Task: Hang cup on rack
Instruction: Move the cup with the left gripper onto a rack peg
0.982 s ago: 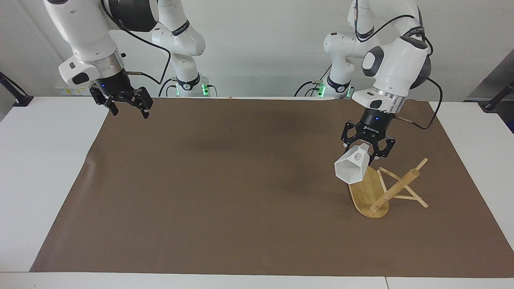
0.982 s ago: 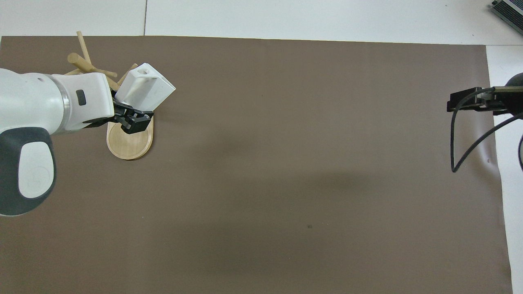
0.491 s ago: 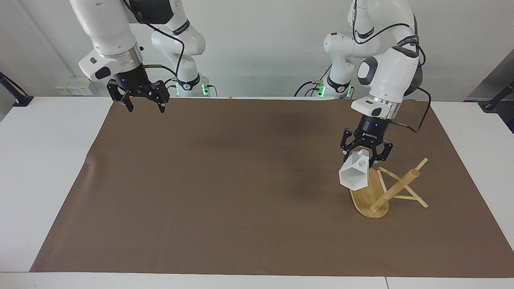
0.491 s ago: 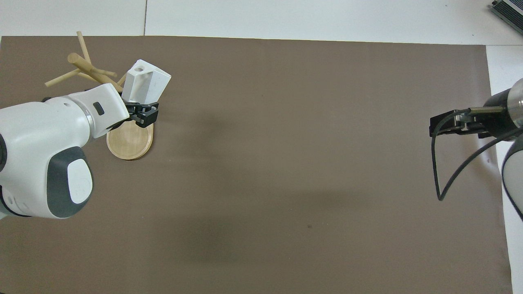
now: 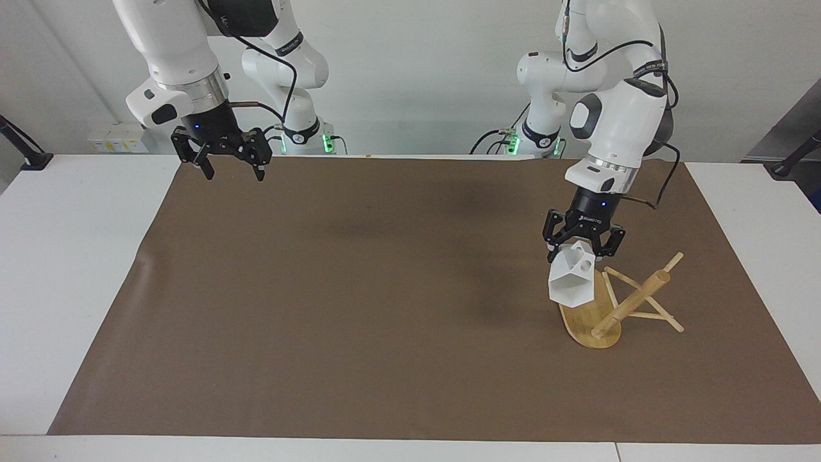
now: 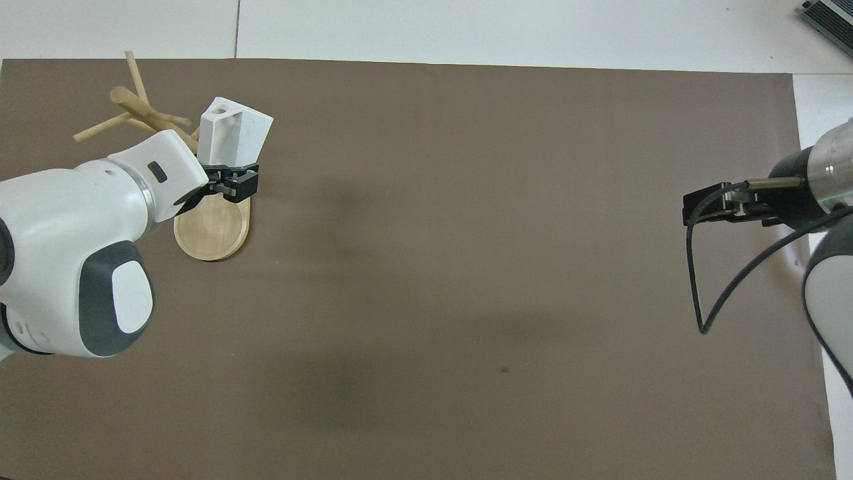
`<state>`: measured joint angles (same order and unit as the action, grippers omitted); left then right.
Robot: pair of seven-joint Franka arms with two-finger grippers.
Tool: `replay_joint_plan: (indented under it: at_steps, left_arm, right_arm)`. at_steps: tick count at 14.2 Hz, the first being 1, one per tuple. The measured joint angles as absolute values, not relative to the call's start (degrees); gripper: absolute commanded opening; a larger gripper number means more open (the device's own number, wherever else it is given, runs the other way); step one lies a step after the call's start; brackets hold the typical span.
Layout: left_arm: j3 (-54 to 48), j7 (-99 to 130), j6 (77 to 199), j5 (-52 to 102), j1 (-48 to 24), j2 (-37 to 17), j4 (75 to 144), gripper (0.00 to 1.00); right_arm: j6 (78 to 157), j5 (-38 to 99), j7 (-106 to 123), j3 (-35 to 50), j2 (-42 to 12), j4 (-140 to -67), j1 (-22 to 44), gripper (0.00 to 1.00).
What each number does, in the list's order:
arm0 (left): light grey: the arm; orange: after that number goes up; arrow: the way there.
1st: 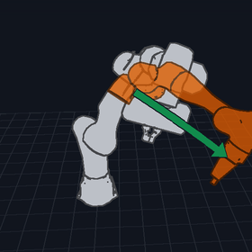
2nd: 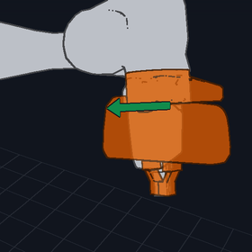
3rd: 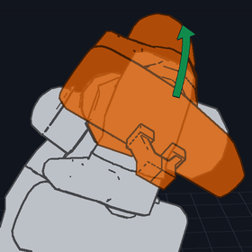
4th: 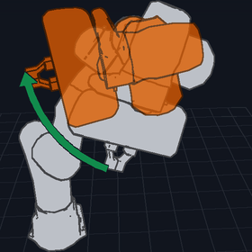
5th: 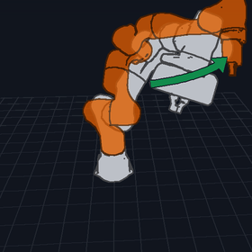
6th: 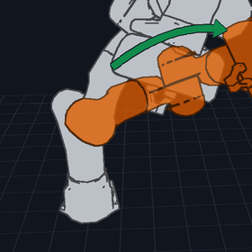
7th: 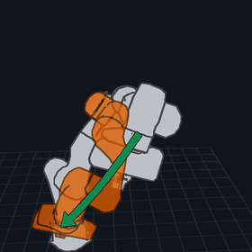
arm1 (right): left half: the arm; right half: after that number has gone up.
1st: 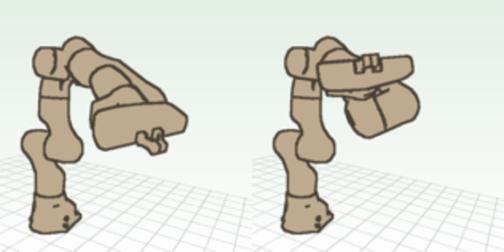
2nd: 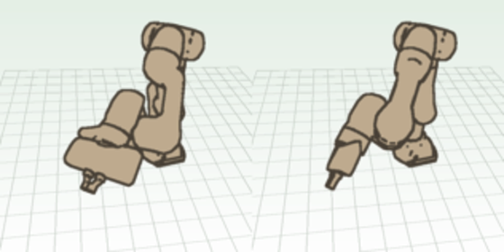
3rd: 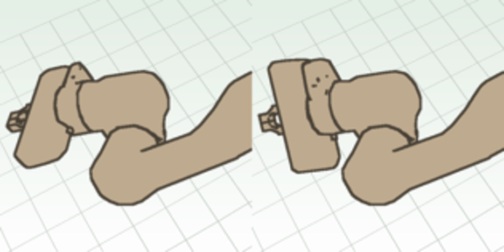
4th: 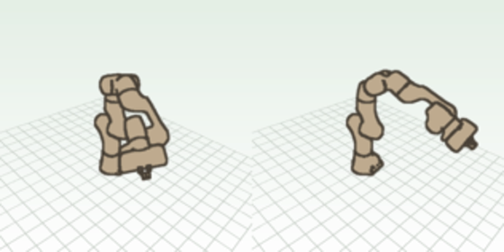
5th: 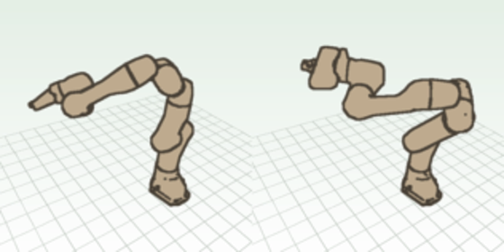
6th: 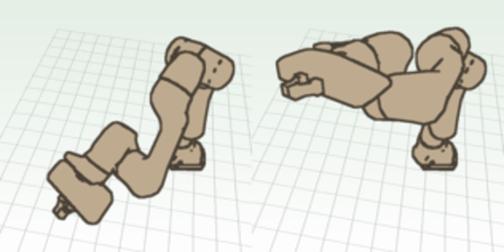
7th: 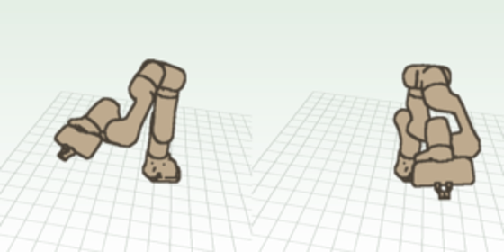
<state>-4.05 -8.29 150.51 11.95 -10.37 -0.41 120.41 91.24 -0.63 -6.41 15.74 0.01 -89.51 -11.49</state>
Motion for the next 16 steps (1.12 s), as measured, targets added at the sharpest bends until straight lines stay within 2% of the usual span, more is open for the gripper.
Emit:
replay_joint_plan:
  at_steps: [5,9,16]
  left_arm:
    - [-3.63,-7.49,151.37,13.03,-9.71,-1.33,120.38,0.0]
    - [-3.46,-7.34,151.39,15.8,-9.23,-1.33,120.11,0.0]
    - [-3.17,-6.91,151.37,22.56,-7.91,-1.76,120.05,0.0]
  right_arm:
    - [91.56,-0.62,-5.61,14.9,0.0,-89.55,-11.05,1.0]
    - [94.47,-0.62,-3.13,3.8,-0.05,-90.2,-4.05,1.0]
    - [95.89,-0.64,-0.4,1.06,-0.06,-90.76,-4.6,1.0]
